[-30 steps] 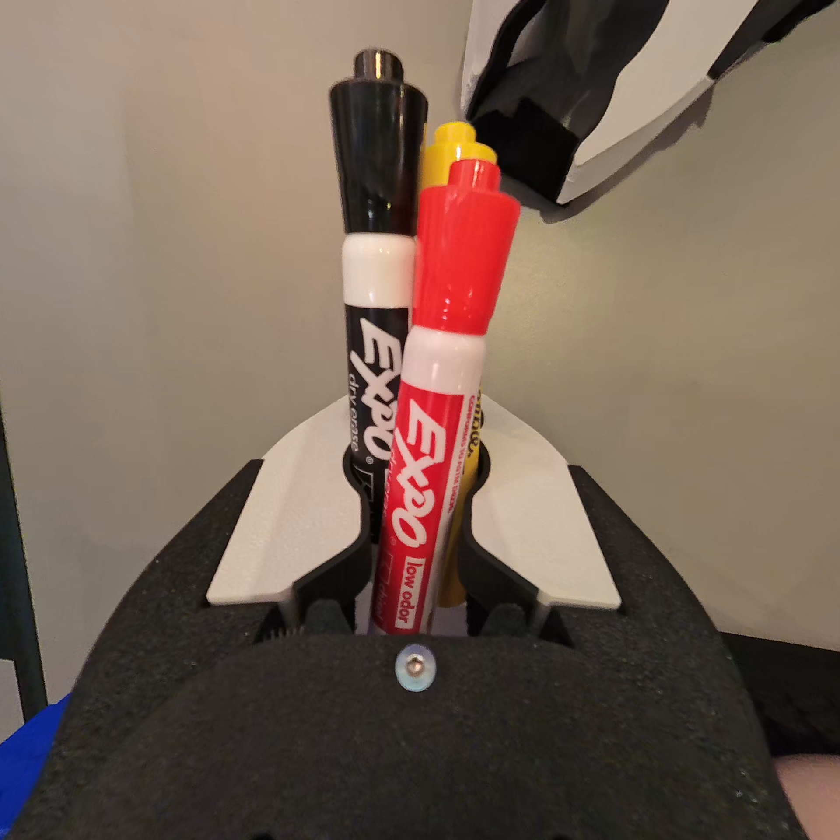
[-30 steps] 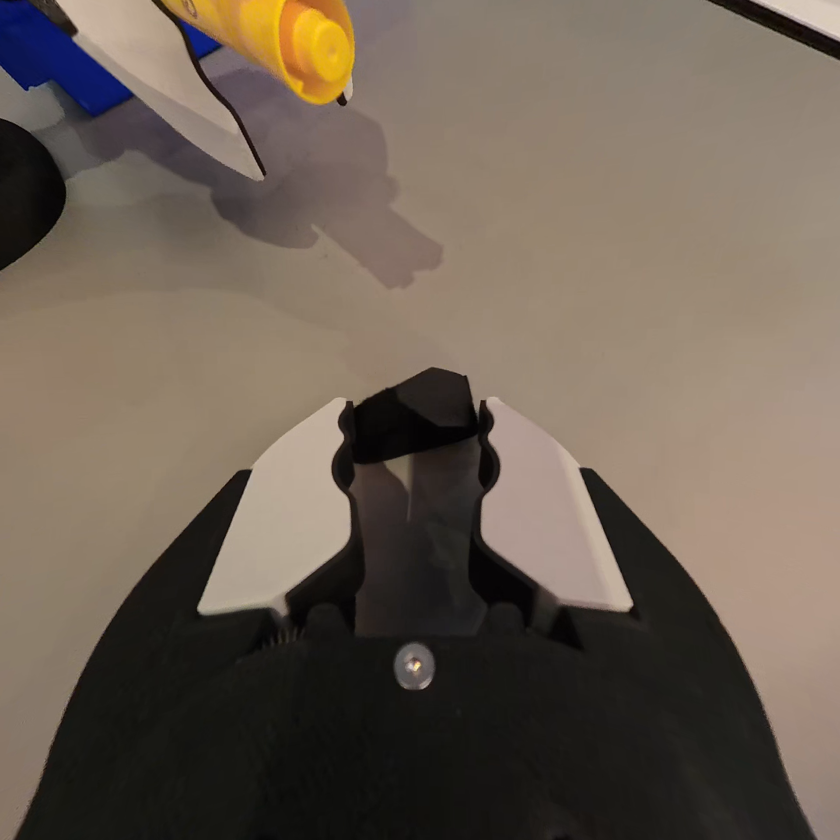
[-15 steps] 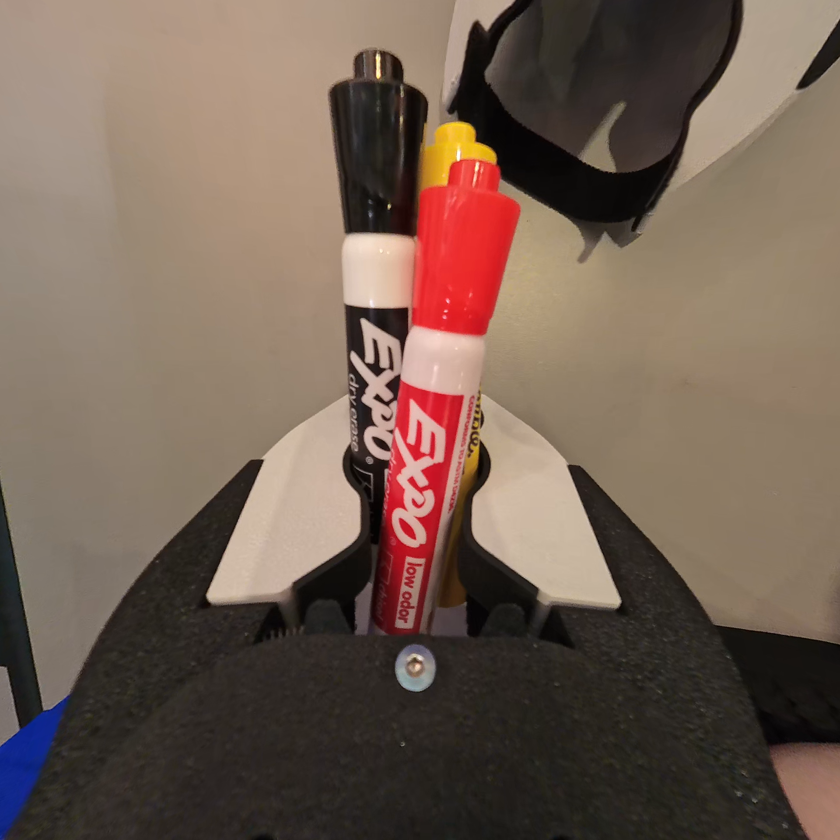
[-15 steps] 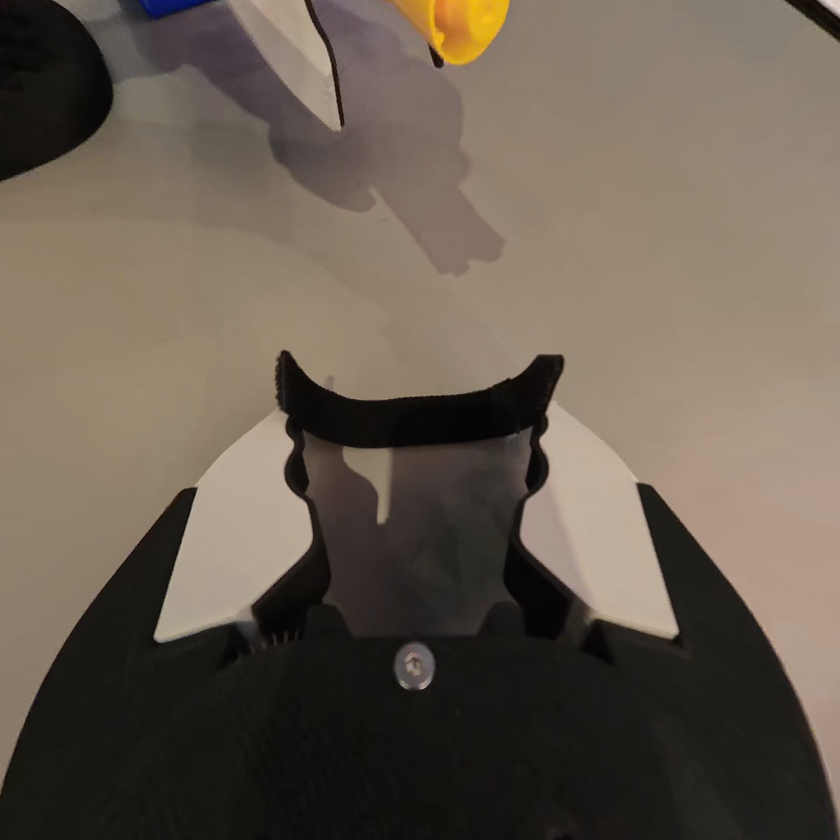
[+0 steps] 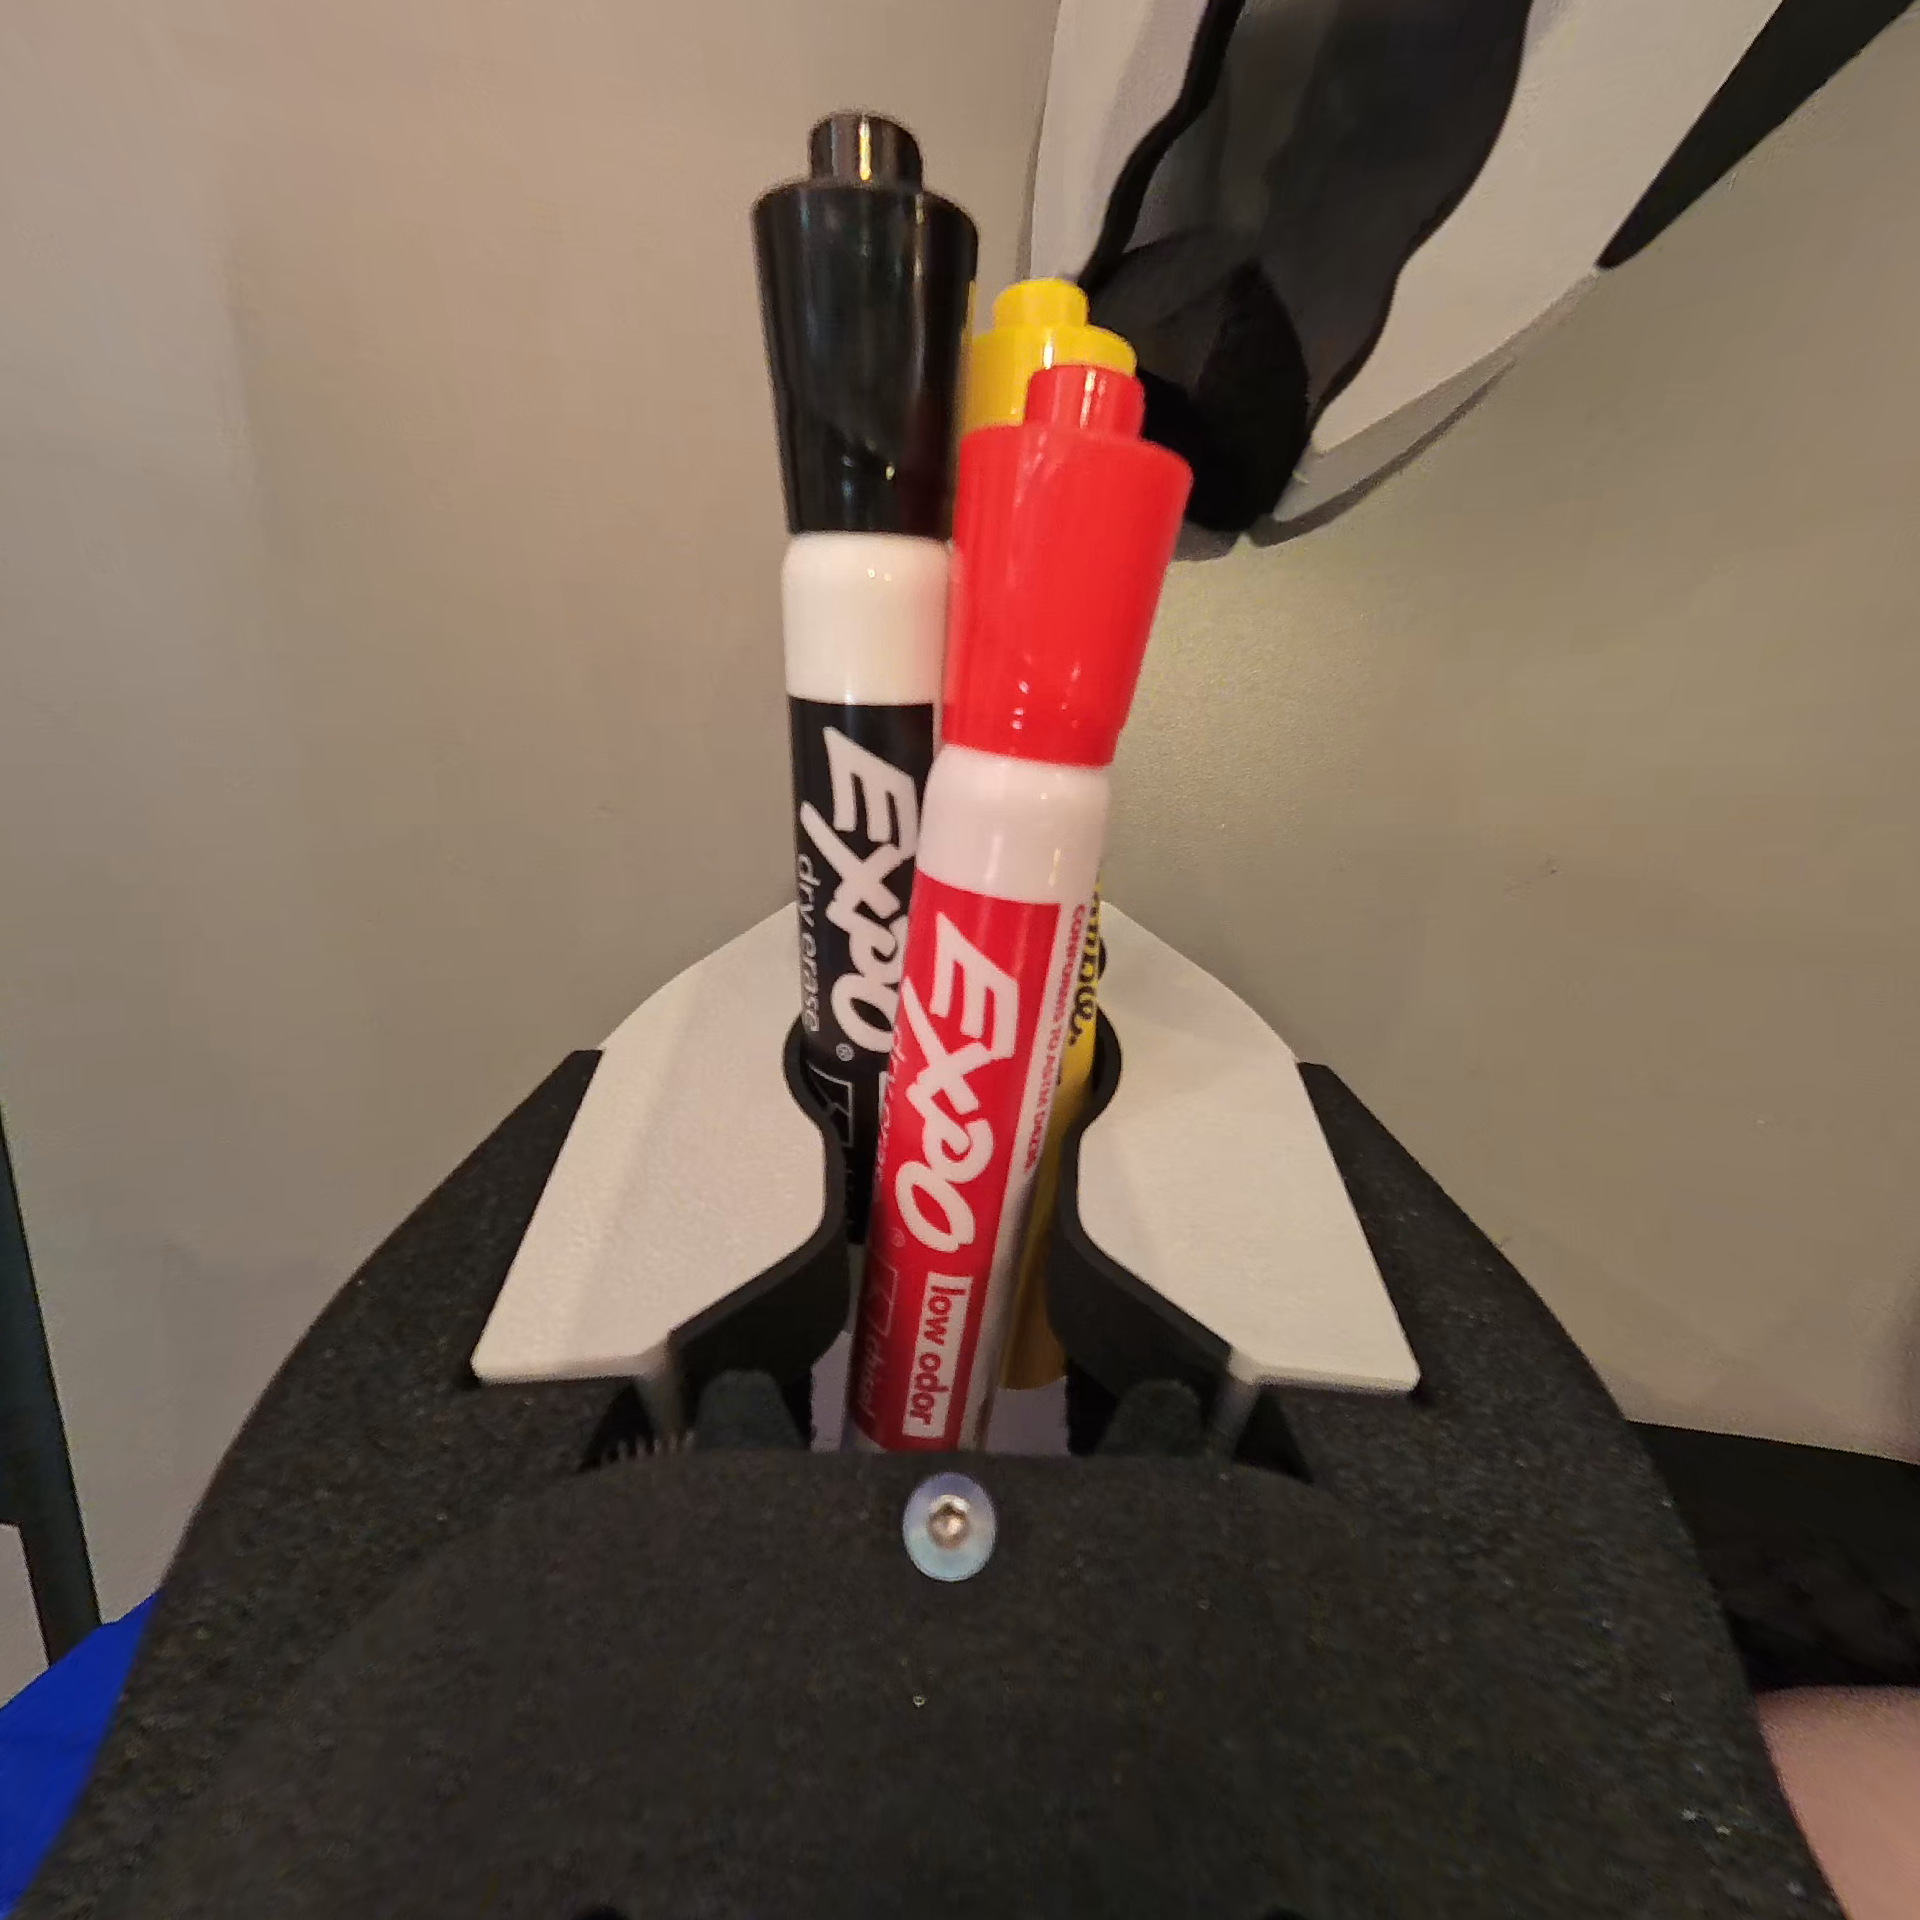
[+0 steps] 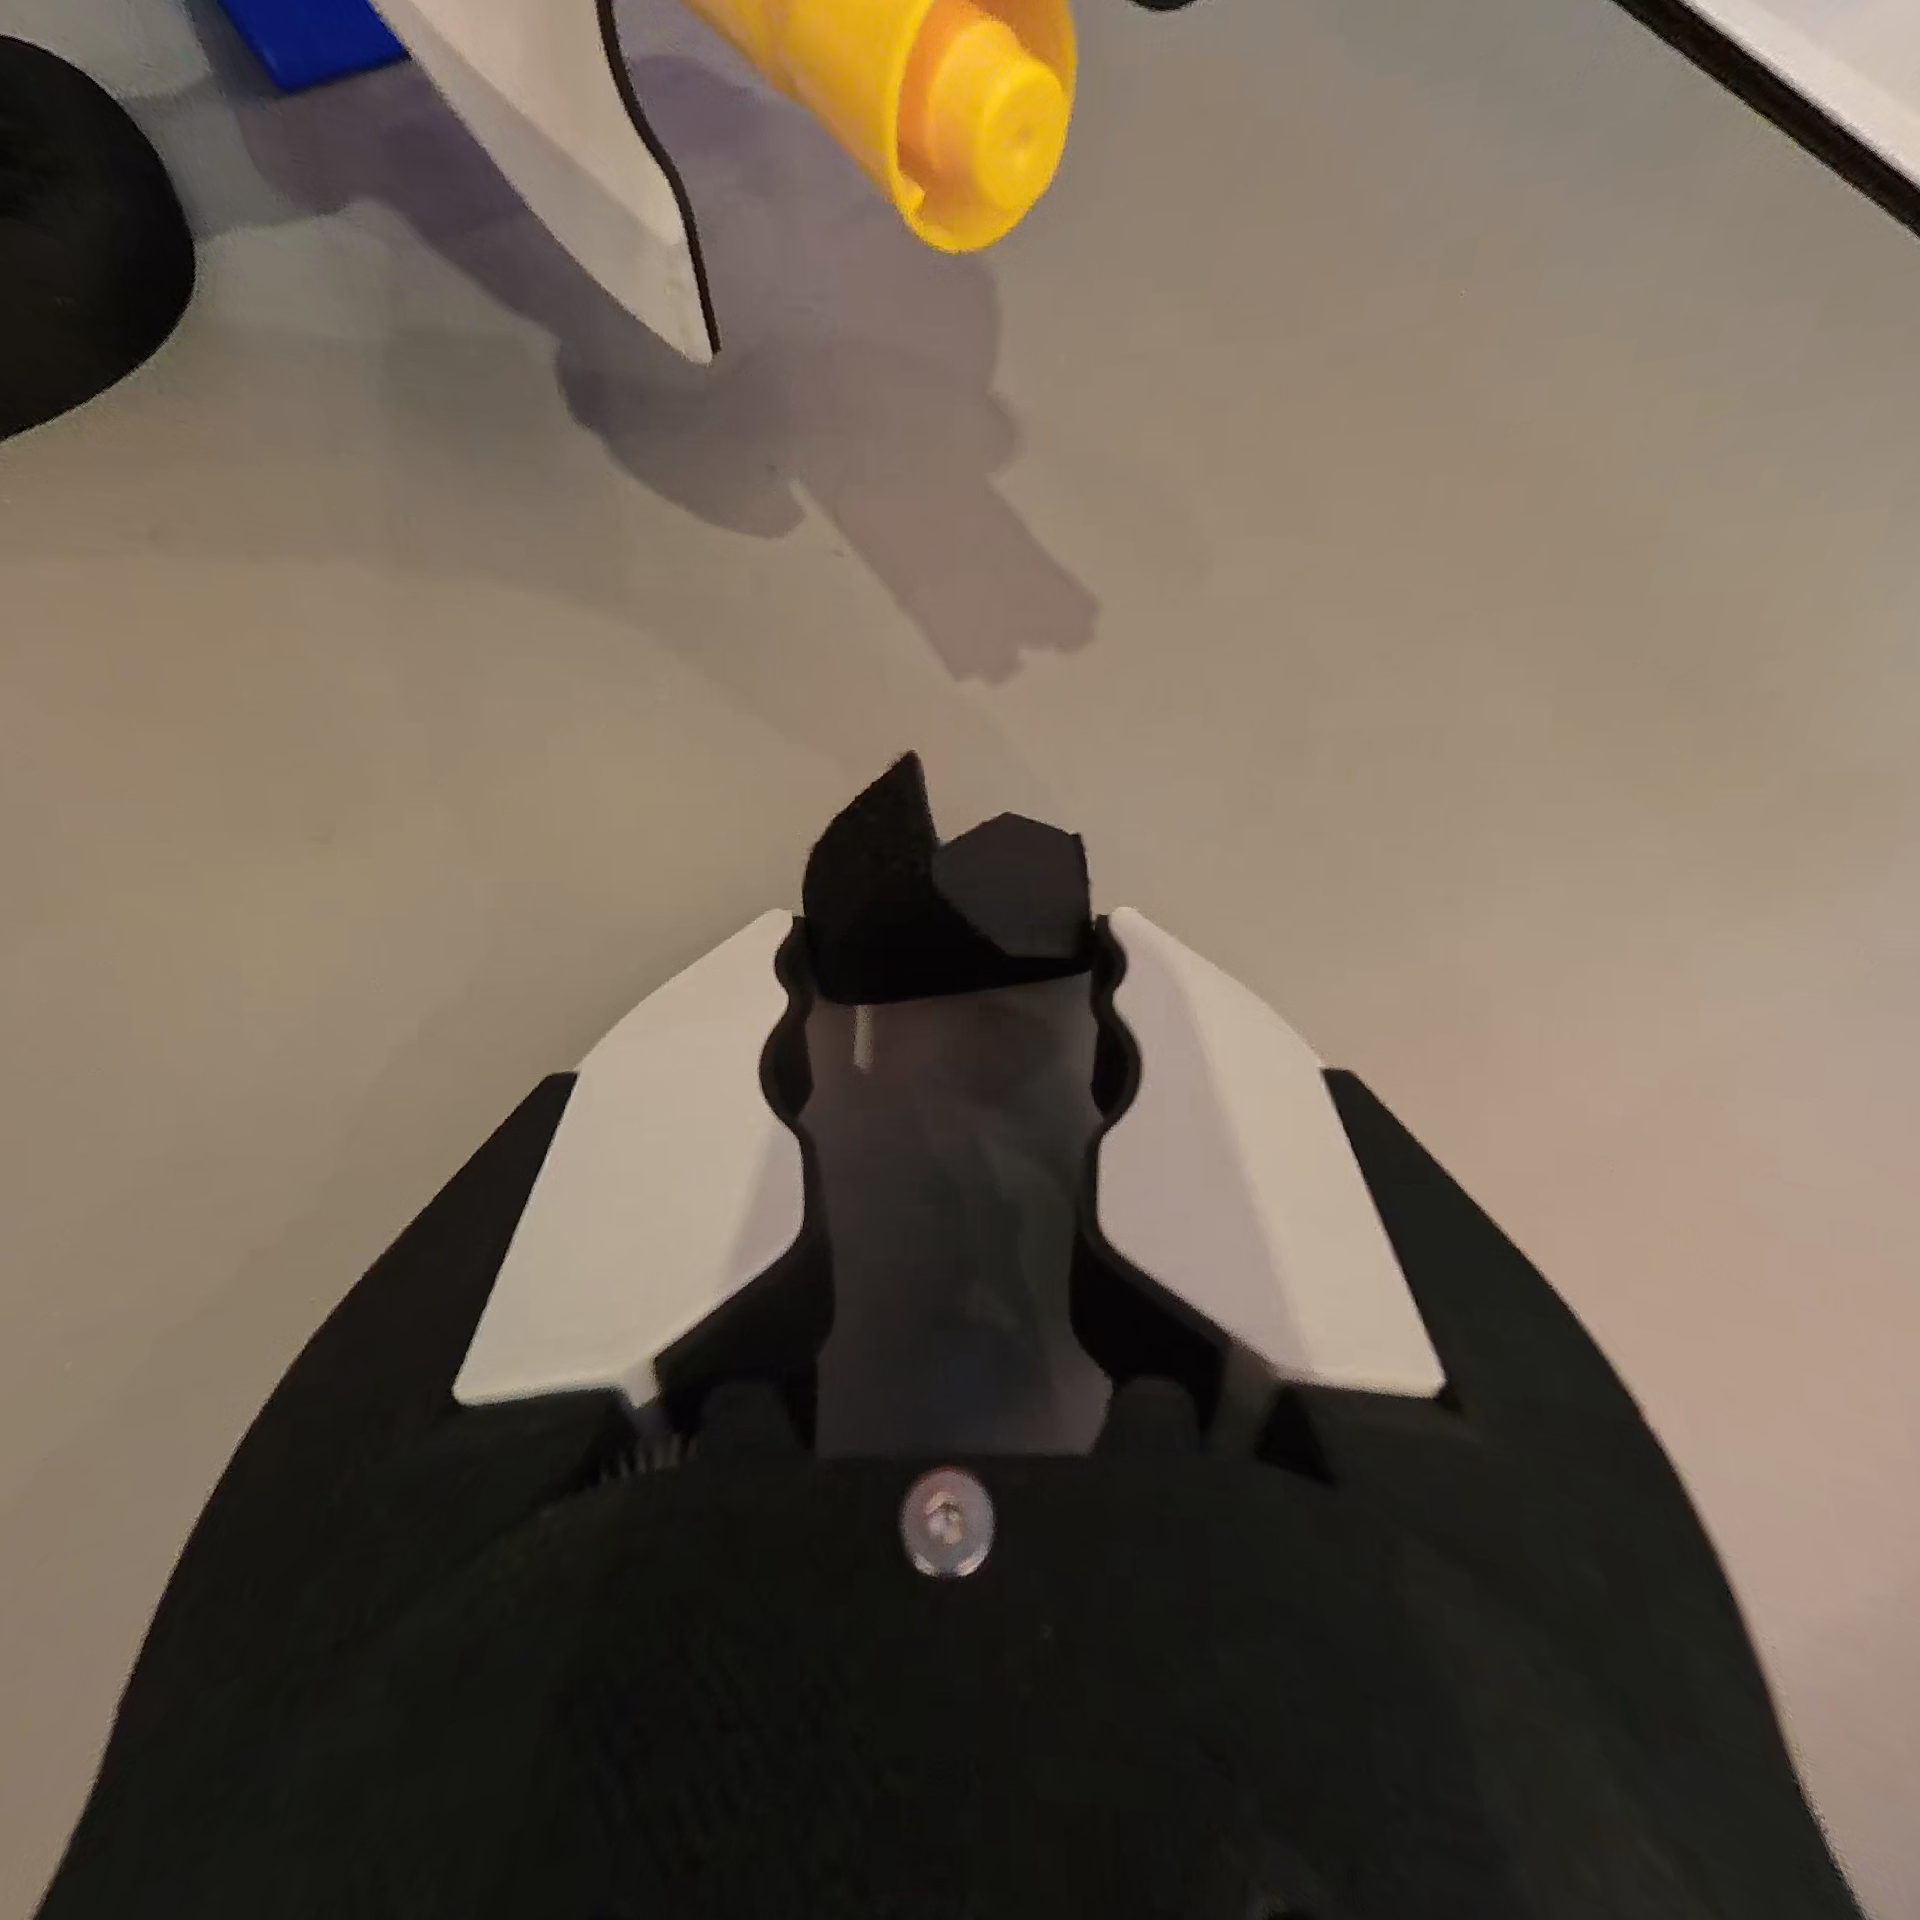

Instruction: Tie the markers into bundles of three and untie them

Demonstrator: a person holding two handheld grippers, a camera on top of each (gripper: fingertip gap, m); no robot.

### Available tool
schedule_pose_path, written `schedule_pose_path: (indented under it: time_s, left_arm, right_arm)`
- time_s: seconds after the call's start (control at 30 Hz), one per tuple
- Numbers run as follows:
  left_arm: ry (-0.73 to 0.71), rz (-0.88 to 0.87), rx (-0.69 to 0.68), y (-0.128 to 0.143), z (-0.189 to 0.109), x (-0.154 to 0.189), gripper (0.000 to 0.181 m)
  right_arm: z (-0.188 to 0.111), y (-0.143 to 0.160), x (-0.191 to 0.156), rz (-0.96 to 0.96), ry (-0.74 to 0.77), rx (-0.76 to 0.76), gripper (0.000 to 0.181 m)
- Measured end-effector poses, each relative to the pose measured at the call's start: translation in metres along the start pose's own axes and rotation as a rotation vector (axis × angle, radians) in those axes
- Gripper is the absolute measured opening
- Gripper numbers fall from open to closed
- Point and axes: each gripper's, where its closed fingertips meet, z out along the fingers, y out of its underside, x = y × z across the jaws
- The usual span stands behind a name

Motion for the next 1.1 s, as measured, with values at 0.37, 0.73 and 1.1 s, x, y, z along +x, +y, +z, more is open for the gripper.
schedule_pose_path:
  time_s: [0.37, 0.73, 1.1]
  left_arm:
    - [-0.001, -0.011, -0.001, 0.003, -0.001, -0.002, 0.042]
    - [0.004, -0.008, -0.011, 0.004, -0.001, -0.001, 0.043]
    - [0.01, -0.012, -0.011, 0.006, -0.002, -0.001, 0.042]
  right_arm:
    - [-0.003, -0.012, 0.003, 0.047, -0.062, 0.071, 0.011]
    - [0.002, -0.01, 0.004, 0.038, -0.055, 0.053, 0.063]
    - [-0.04, -0.011, 0.03, -0.223, 0.184, 0.027, 0.086]
